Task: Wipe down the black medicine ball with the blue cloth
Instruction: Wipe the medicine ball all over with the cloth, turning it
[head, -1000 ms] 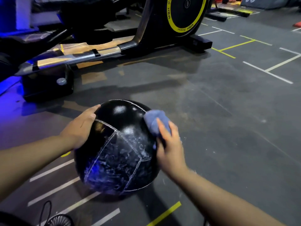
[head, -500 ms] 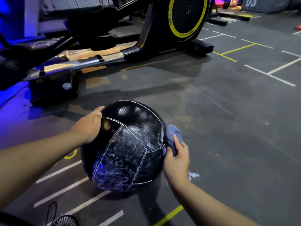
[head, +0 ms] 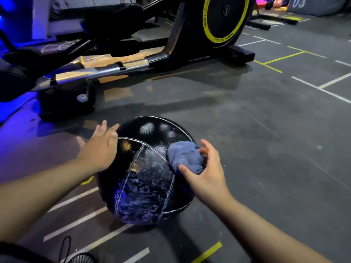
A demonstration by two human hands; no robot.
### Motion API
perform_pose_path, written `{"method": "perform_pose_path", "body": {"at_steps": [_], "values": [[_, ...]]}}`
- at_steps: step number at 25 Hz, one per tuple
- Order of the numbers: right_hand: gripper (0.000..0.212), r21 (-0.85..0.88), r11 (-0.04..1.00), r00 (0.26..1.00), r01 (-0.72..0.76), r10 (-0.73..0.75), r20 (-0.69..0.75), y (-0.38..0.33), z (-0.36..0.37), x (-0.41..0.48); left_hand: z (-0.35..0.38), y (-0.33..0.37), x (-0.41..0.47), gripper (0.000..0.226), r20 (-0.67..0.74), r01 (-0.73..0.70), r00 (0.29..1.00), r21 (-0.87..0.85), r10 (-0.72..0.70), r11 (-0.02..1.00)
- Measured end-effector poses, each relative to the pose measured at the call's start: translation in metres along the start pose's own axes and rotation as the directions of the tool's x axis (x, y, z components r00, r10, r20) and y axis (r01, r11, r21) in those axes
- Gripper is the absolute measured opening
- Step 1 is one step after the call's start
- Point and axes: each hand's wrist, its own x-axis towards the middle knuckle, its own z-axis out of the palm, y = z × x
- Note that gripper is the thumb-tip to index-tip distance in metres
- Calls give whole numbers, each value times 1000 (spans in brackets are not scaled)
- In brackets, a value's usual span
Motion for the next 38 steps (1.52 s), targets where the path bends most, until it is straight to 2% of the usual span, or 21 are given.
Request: {"method": "perform_pose_path", "body": {"at_steps": [2,4,6,7,9,10,12,14,15,17,20,23,25,27,30,31,34,35,36,37,38], "values": [[58,-72,996,995,-43,49,90,-5,-11,17,-3,3,-2,50,-73,-102,992,23,103,995],[48,-48,995,990,-85,90,106,-11,-18,30,-10,15,-1,49,-140,-320,939,-15,314,947],[46,28,988,976,-150,144,164,-11,-20,37,-16,34,5,51,-117,-511,857,-59,502,858],[45,50,982,965,-184,171,198,-10,-21,40,-16,42,10,54,-78,-549,836,-70,544,833],[44,90,963,950,-254,231,211,-11,-30,49,-11,50,18,60,-5,-535,844,-86,536,841],[45,153,942,948,-298,272,166,-11,-38,57,-7,50,20,62,13,-505,861,-100,509,857],[58,231,926,947,-300,319,-49,-11,-56,74,-1,49,19,67,5,-451,890,-136,455,882],[76,-36,978,940,-205,186,-286,-11,-56,83,3,53,13,69,-30,-430,902,-156,431,889],[76,-165,976,952,-145,92,-292,-11,-46,81,4,59,9,68,-44,-432,901,-159,431,888],[64,-295,955,987,-26,-22,-158,-8,-23,69,8,69,1,64,-59,-450,893,-146,446,881],[31,-257,959,993,118,-109,49,-12,-25,61,8,68,2,61,-32,-418,907,-201,420,886],[46,-242,945,975,219,-201,98,-11,-43,61,-10,50,18,50,50,-324,930,-361,365,875],[46,-266,923,960,277,-277,40,-6,-34,59,-15,44,24,39,17,-363,922,-308,387,879],[45,-159,957,970,241,-244,3,-5,-14,51,-8,45,20,44,-69,-444,896,-169,439,880],[56,-153,949,944,277,-298,-139,8,2,48,2,53,14,59,-92,-513,858,-215,505,831],[58,-127,963,945,238,-260,-198,15,3,50,5,54,12,59,-94,-502,865,-226,494,835],[51,90,996,939,-3,33,-343,24,3,51,10,58,6,51,-90,-410,912,-207,400,888],[49,68,997,930,29,-2,-368,20,7,44,11,60,6,51,-85,-390,921,-197,381,899],[48,-12,991,923,133,-128,-364,14,14,32,12,63,8,51,-78,-374,927,-191,366,907],[48,-119,946,894,301,-323,-311,10,24,19,13,65,11,51,-66,-358,934,-192,352,914],[48,-231,854,833,467,-512,-210,7,36,4,11,65,14,49,-52,-341,940,-195,337,920]]}}
